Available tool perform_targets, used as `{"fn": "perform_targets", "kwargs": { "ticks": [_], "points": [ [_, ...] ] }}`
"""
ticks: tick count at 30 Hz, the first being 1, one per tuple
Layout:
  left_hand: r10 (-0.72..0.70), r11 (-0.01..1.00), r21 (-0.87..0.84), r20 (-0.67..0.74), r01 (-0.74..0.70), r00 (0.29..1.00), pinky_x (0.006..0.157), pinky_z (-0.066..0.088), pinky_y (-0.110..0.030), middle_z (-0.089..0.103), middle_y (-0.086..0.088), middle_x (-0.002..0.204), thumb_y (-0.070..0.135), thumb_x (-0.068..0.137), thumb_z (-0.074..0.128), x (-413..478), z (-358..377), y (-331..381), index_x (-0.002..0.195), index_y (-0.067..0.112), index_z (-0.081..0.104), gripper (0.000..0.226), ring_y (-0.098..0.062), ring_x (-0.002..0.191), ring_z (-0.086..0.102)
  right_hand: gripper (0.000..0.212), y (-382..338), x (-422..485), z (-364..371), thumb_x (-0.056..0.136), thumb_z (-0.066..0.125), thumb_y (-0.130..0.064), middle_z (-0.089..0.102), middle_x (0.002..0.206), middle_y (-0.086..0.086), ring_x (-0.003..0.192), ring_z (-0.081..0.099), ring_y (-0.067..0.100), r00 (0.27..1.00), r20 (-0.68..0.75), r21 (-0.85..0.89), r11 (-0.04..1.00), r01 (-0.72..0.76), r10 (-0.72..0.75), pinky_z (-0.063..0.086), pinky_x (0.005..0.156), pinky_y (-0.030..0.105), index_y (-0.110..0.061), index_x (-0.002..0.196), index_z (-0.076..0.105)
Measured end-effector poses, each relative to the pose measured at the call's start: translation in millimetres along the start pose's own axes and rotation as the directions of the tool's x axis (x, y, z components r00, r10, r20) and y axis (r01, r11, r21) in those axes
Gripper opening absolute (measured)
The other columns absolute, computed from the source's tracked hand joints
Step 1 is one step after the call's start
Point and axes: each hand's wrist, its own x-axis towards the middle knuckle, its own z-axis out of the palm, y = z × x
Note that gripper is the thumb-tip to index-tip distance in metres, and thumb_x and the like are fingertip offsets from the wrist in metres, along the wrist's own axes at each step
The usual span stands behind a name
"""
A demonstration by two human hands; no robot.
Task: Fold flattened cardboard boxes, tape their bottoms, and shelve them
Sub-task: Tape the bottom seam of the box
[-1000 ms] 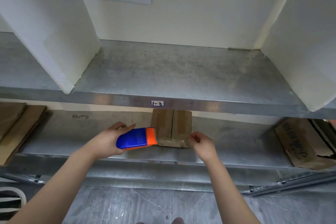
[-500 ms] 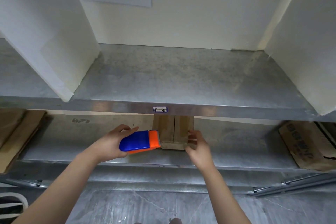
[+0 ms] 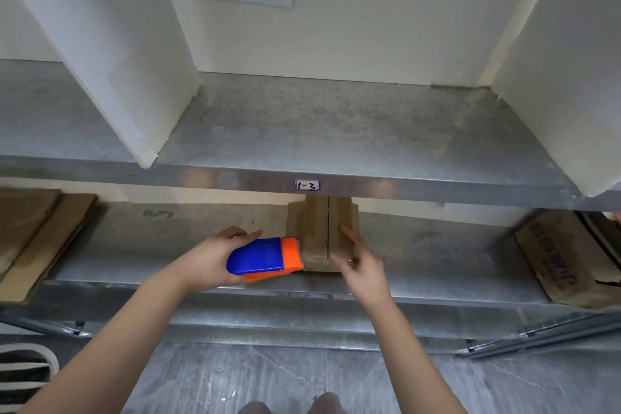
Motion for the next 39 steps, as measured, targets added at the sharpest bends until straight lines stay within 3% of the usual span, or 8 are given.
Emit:
{"fn": "perform_targets", "kwargs": {
  "ticks": [3,5,12,20,23,26,34,39],
  "points": [
    [0.023,0.999,-0.034,0.021,-0.023,1.000,0.082,0.032,0.001,0.045,0.013,0.123,0.038,0.075,0.076,-10,-4,2,0.147,0.035,0.033,0.084,-0.004,0.109,0.047,0.054,-2,-12,-10,0.092,0.064,-0.032,0.065,0.101,-0.007,0.057,0.047,0.000,0.996,0.088,-0.073,0.997,-0.018,0.024,0.046,0.069,0.021,-0.039,0.140,0.041],
    [0.025,0.999,-0.036,0.030,-0.024,0.999,0.084,0.029,0.002,0.045,0.011,0.125,0.036,0.076,0.075,-16,-4,3,0.148,0.032,0.033,0.084,-0.004,0.112,0.044,0.050,-4,-16,-15,0.092,0.062,-0.031,0.060,0.077,-0.001,0.054,0.043,0.004,0.989,0.137,-0.093,0.995,-0.037,0.049,0.042,0.063,0.022,-0.049,0.135,0.042],
    [-0.040,0.999,-0.033,0.075,0.043,0.996,0.083,0.029,0.000,0.043,0.009,0.130,0.041,0.075,0.073,-22,13,-2,0.149,0.026,0.030,0.087,-0.002,0.110,0.040,0.065,-6,-15,1,0.076,0.078,-0.046,0.057,0.129,-0.015,0.118,0.051,0.006,0.985,0.156,-0.124,0.991,-0.053,0.072,0.039,0.102,0.023,-0.047,0.134,0.048],
    [-0.024,0.998,-0.052,0.054,0.026,0.998,0.083,0.033,-0.007,0.046,0.020,0.118,0.038,0.075,0.073,-16,-1,-17,0.150,0.031,0.029,0.087,0.000,0.104,0.045,0.059,-16,5,0,0.078,0.079,-0.036,0.057,0.135,-0.010,0.125,0.053,0.016,0.964,0.163,-0.074,0.977,-0.200,0.210,0.047,0.078,0.007,-0.045,0.131,0.053],
    [-0.007,0.998,-0.058,0.072,0.011,0.997,0.080,0.035,-0.004,0.040,0.032,0.112,0.038,0.074,0.072,-10,-10,-22,0.148,0.037,0.029,0.085,0.008,0.102,0.046,0.060,-15,9,3,0.075,0.082,-0.037,0.057,0.136,-0.007,0.126,0.053,0.018,0.956,0.160,-0.028,0.970,-0.243,0.244,0.049,0.099,0.028,-0.048,0.127,0.054],
    [-0.007,0.998,-0.064,0.112,0.015,0.994,0.085,0.038,-0.009,0.045,0.025,0.118,0.037,0.075,0.073,-7,-17,-28,0.146,0.043,0.028,0.084,0.001,0.108,0.047,0.062,-13,10,5,0.073,0.082,-0.039,0.056,0.137,-0.006,0.123,0.055,0.019,0.947,0.155,-0.019,0.959,-0.281,0.281,0.054,0.095,0.039,-0.051,0.126,0.054],
    [0.011,0.992,-0.129,0.103,0.002,0.995,0.095,0.041,-0.019,0.050,0.024,0.126,0.043,0.071,0.077,-15,-28,-38,0.129,0.067,0.027,0.080,0.001,0.115,0.047,0.060,-14,9,7,0.075,0.082,-0.040,0.057,0.137,-0.008,0.126,0.053,0.019,0.946,0.143,-0.010,0.956,-0.292,0.291,0.050,0.101,0.038,-0.049,0.128,0.054],
    [0.019,0.993,-0.120,0.100,-0.007,0.995,0.091,0.034,-0.006,0.048,0.026,0.129,0.034,0.073,0.081,-23,-36,-51,0.131,0.060,0.033,0.080,0.004,0.117,0.046,0.061,-19,9,7,0.077,0.081,-0.038,0.056,0.137,-0.006,0.129,0.051,0.019,0.943,0.148,-0.019,0.954,-0.298,0.297,0.043,0.105,0.027,-0.045,0.131,0.054]
  ]
}}
